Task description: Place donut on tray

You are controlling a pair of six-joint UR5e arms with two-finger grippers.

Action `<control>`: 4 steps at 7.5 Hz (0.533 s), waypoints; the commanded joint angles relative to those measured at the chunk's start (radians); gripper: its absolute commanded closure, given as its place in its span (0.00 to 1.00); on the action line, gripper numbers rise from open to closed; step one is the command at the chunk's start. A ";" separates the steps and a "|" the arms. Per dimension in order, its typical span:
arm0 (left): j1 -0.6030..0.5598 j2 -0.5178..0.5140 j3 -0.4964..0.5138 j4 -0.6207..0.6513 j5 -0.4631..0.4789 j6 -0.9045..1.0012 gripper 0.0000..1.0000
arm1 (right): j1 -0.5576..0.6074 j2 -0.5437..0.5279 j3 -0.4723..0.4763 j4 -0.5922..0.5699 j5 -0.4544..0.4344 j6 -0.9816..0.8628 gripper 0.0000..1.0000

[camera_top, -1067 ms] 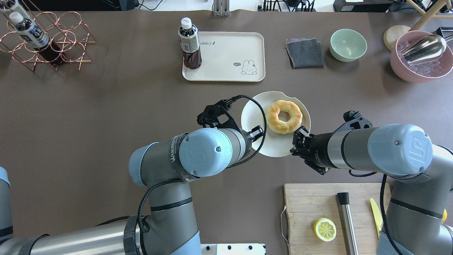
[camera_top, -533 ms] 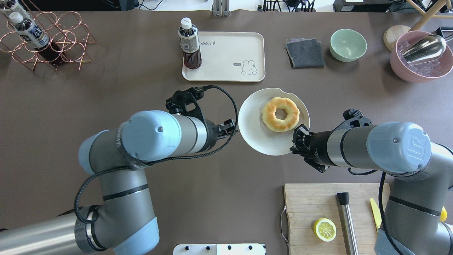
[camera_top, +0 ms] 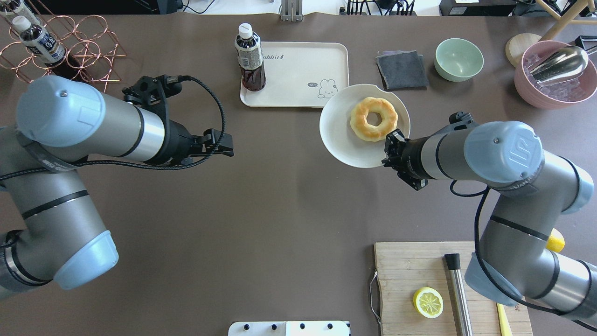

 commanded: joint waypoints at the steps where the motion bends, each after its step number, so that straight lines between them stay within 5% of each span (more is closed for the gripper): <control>1: -0.125 0.147 -0.028 -0.052 -0.152 0.226 0.02 | 0.135 0.191 -0.240 0.001 0.057 -0.001 1.00; 4: -0.161 0.276 -0.025 -0.195 -0.180 0.258 0.02 | 0.194 0.534 -0.687 0.002 0.076 -0.002 1.00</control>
